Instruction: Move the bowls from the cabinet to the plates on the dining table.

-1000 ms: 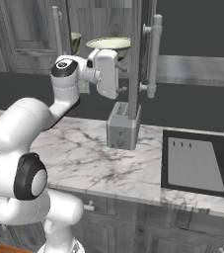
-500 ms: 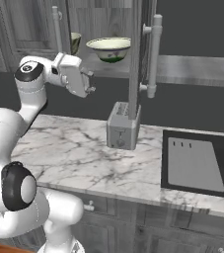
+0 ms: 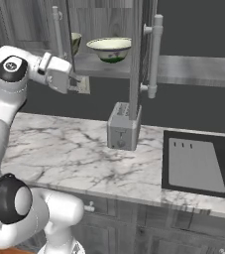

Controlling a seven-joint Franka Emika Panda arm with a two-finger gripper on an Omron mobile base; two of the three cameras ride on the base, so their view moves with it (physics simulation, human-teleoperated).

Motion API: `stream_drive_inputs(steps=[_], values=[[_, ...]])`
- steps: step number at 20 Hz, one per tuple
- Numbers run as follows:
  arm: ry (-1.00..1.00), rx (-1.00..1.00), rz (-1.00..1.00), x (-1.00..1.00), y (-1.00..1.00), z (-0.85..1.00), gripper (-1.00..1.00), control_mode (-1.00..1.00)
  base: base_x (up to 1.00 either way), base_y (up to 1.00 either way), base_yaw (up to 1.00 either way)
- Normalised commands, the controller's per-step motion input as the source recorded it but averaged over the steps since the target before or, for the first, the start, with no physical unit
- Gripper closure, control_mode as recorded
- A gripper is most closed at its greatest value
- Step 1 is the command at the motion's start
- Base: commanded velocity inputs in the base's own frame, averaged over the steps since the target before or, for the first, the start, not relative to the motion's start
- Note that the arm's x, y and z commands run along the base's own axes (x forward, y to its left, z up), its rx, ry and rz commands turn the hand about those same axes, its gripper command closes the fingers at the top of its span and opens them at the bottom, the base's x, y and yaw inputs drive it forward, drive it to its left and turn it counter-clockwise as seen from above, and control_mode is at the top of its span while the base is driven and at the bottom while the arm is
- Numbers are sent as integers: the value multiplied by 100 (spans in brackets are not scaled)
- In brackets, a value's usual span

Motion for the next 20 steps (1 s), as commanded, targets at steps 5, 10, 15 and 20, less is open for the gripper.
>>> stream_drive_inputs(steps=[5, 10, 15, 20], values=[[-11, 24, 25, 0, 19, 0, -100, -100, 0, 0, 0], [-24, 20, 24, 0, 21, 0, -100, -100, 0, 0, 0], [-31, 18, 20, 2, 14, 1, -100, -100, 0, 0, 0], [-23, 17, 14, 7, 2, 0, -100, -100, 0, 0, 0]])
